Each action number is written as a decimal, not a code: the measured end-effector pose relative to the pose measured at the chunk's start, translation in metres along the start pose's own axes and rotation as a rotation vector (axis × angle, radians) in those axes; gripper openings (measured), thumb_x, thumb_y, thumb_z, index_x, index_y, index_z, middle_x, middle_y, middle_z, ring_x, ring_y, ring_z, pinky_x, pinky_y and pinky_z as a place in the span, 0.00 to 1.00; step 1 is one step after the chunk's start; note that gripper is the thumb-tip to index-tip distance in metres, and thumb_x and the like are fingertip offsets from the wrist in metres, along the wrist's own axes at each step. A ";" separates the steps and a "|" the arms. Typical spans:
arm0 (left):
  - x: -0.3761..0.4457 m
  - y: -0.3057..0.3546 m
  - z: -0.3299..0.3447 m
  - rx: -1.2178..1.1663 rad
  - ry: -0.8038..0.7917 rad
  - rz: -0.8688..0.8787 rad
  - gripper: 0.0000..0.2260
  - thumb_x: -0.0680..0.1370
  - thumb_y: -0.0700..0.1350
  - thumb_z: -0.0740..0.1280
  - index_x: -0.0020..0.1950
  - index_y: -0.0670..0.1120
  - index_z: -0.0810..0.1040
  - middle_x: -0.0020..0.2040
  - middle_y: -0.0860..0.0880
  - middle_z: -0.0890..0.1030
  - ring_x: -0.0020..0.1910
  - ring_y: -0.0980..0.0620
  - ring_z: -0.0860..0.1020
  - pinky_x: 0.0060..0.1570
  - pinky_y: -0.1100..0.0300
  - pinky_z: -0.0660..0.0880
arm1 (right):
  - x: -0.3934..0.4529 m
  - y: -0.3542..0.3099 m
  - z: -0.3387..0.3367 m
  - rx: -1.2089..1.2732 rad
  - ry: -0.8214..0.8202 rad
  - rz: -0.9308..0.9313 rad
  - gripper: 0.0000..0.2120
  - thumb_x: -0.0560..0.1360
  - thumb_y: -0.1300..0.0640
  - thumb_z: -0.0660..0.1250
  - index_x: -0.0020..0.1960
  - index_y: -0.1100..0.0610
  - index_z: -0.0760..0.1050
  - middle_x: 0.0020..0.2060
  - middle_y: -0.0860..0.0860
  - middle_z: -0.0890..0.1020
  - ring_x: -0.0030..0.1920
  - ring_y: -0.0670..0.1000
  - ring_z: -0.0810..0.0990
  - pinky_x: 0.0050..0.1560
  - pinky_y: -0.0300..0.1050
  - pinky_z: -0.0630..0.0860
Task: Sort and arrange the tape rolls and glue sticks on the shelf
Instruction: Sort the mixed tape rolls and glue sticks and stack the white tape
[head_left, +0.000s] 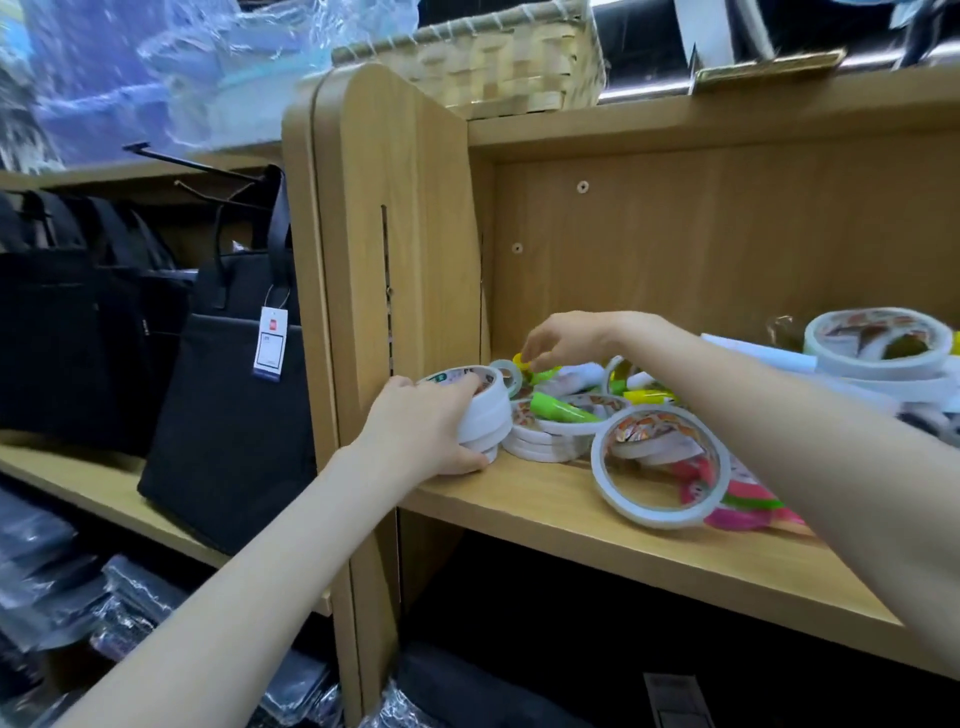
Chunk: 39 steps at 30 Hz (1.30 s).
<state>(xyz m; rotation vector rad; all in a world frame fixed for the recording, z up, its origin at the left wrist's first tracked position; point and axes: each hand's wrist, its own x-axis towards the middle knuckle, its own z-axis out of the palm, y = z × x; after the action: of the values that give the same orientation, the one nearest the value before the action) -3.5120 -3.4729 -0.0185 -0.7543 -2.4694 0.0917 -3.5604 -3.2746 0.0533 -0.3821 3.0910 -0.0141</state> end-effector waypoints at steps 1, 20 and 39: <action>-0.001 0.000 0.002 -0.010 0.016 -0.003 0.33 0.73 0.63 0.64 0.73 0.52 0.56 0.63 0.50 0.75 0.59 0.49 0.75 0.62 0.56 0.65 | 0.000 -0.002 0.001 0.021 0.030 -0.029 0.16 0.77 0.51 0.63 0.63 0.55 0.74 0.59 0.52 0.77 0.56 0.50 0.74 0.56 0.44 0.71; -0.013 0.000 0.001 -0.224 0.061 -0.121 0.31 0.73 0.60 0.66 0.71 0.51 0.60 0.57 0.50 0.76 0.57 0.49 0.74 0.62 0.57 0.63 | -0.043 0.007 -0.006 0.578 0.441 0.003 0.05 0.75 0.61 0.59 0.41 0.56 0.68 0.35 0.51 0.73 0.34 0.49 0.73 0.25 0.32 0.69; -0.035 0.004 0.003 -0.317 0.331 -0.109 0.29 0.72 0.53 0.70 0.71 0.52 0.64 0.54 0.51 0.77 0.53 0.50 0.74 0.45 0.60 0.66 | 0.019 -0.022 0.027 0.055 0.335 -0.201 0.04 0.72 0.62 0.67 0.42 0.60 0.71 0.45 0.53 0.69 0.45 0.53 0.70 0.37 0.41 0.66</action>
<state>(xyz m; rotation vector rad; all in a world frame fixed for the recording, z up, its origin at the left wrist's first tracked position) -3.4866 -3.4879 -0.0390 -0.6960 -2.2227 -0.4404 -3.5727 -3.3009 0.0265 -0.7600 3.3500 -0.1857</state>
